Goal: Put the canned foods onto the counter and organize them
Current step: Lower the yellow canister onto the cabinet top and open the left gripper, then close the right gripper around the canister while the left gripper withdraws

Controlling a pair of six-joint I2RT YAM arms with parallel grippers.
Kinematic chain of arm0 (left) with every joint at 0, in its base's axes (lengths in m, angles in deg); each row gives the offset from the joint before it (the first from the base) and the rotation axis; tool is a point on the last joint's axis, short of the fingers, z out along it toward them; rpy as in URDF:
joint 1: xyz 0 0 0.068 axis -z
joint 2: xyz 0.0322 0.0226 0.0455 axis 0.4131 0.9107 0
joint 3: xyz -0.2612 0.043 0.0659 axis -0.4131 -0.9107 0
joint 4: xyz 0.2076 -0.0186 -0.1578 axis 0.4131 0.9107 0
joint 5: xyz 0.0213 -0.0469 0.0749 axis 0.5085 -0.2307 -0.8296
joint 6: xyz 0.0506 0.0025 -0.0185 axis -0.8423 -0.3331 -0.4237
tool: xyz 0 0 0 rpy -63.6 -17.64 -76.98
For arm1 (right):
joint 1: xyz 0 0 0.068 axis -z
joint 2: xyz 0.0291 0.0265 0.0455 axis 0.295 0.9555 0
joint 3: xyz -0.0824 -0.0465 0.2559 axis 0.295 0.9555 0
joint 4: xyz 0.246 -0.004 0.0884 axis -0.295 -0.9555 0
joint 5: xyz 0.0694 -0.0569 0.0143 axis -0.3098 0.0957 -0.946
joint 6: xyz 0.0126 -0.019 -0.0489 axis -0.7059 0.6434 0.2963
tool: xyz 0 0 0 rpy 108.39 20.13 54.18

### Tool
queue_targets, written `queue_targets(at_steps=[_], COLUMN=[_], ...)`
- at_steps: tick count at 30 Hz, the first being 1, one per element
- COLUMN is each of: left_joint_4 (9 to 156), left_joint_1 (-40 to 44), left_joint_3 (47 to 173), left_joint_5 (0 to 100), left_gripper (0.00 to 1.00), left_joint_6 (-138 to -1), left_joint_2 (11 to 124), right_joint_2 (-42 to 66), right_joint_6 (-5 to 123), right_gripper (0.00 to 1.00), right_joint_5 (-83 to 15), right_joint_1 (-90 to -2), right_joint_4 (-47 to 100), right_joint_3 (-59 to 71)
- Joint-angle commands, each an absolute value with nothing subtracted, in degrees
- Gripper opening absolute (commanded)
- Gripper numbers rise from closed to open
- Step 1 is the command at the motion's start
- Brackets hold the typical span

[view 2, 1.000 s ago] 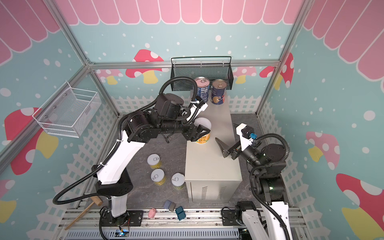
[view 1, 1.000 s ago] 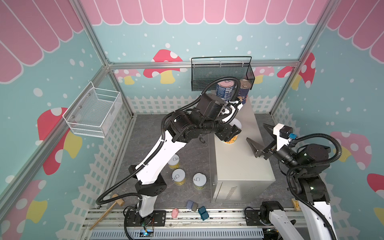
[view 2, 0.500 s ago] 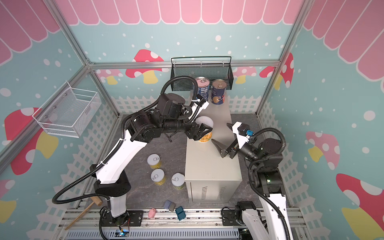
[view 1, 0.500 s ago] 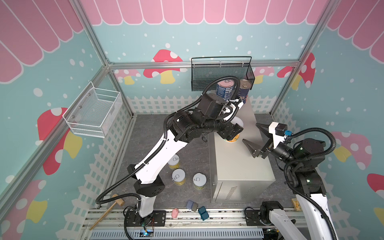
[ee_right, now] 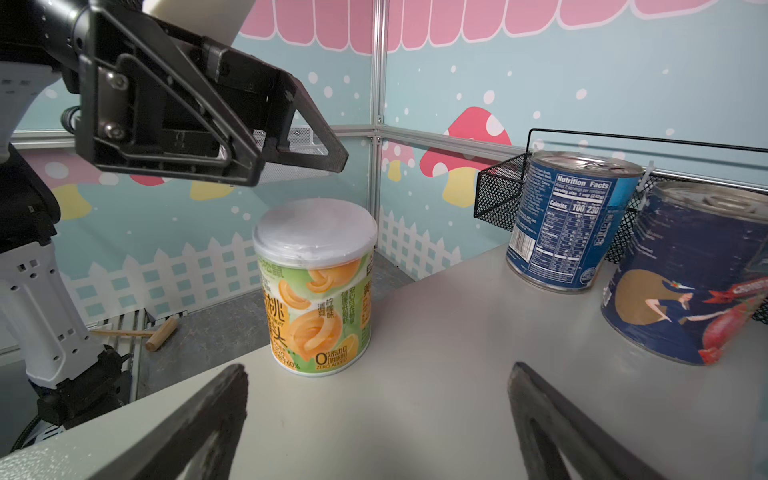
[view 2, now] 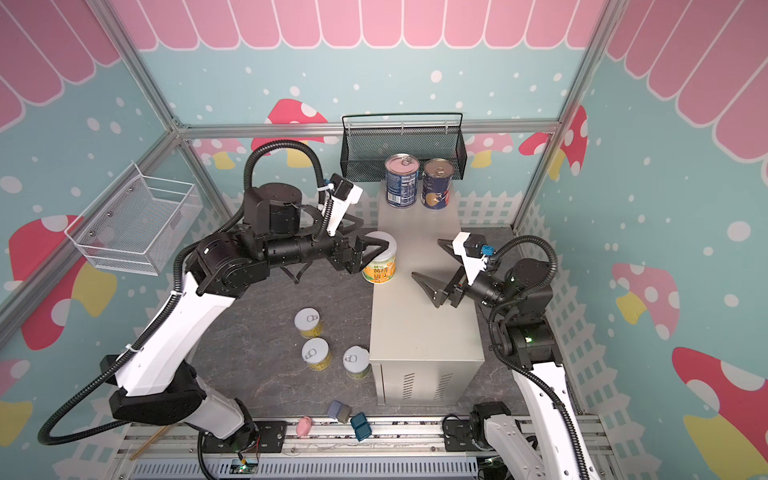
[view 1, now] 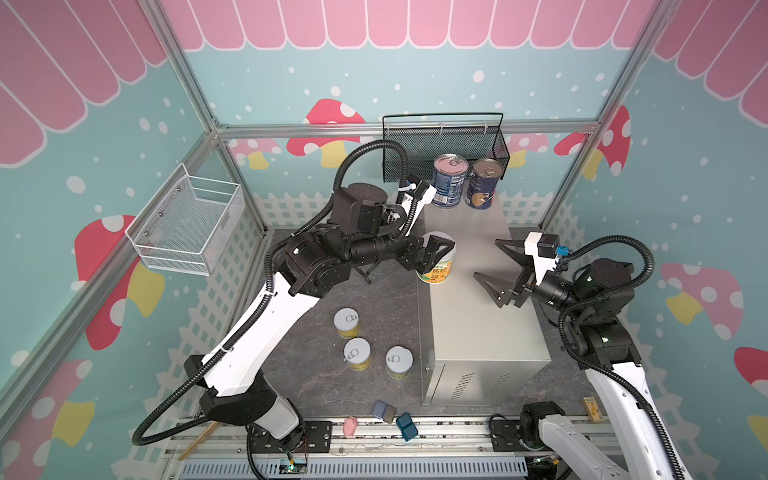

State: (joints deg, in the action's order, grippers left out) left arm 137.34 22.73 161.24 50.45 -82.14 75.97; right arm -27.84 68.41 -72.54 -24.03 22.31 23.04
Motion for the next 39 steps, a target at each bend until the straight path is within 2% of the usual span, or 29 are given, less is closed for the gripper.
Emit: queue_targets(at_steps=[1, 5, 8, 14, 22, 24, 25, 26, 31, 39], left_joint_4=[132.92, 132.25, 129.00, 122.77, 121.50, 122.18, 122.24, 122.35, 122.51, 121.58], left_joint_1=[22.53, 22.44, 21.87, 15.54, 8.61, 8.68, 8.81, 9.22, 14.52, 19.61], left_joint_3=[159.71, 158.64, 155.01, 145.59, 134.33, 133.06, 132.33, 131.74, 130.76, 133.59], left_joint_5=[54.12, 53.82, 49.54, 46.83, 41.04, 40.64, 40.60, 40.16, 35.82, 36.82], left_gripper=[0.90, 0.90, 0.90, 0.91, 0.91, 0.90, 0.97, 0.98, 0.98, 0.98], left_joint_6=[-81.58, -80.89, -79.22, -72.39, -67.73, -67.52, -67.20, -67.02, -67.90, -67.73], left_joint_2=[75.99, 75.98, 73.41, 66.02, 60.46, 60.74, 60.72, 60.83, 61.62, 66.06], right_joint_2=[-27.93, -28.12, -28.02, -26.76, -25.58, -25.46, -25.33, -25.26, -24.51, -24.49], right_joint_6=[68.88, 69.63, 70.45, 71.97, 72.43, 72.27, 72.26, 72.21, 72.08, 70.08], right_gripper=[0.99, 0.99, 0.99, 0.99, 0.99, 0.99, 0.99, 0.99, 0.99, 0.99], right_joint_5=[-71.54, -70.51, -70.43, -69.34, -66.63, -66.48, -66.45, -66.48, -66.43, -61.93], right_joint_1=[-25.48, -26.77, -27.38, -29.75, -32.42, -32.78, -32.96, -33.13, -33.91, -34.39], right_joint_4=[23.60, 22.49, 21.65, 20.75, 21.34, 21.57, 21.62, 21.71, 22.18, 22.50], right_joint_3=[21.30, 21.23, 20.94, 20.26, 20.34, 20.34, 20.34, 20.34, 20.08, 20.27])
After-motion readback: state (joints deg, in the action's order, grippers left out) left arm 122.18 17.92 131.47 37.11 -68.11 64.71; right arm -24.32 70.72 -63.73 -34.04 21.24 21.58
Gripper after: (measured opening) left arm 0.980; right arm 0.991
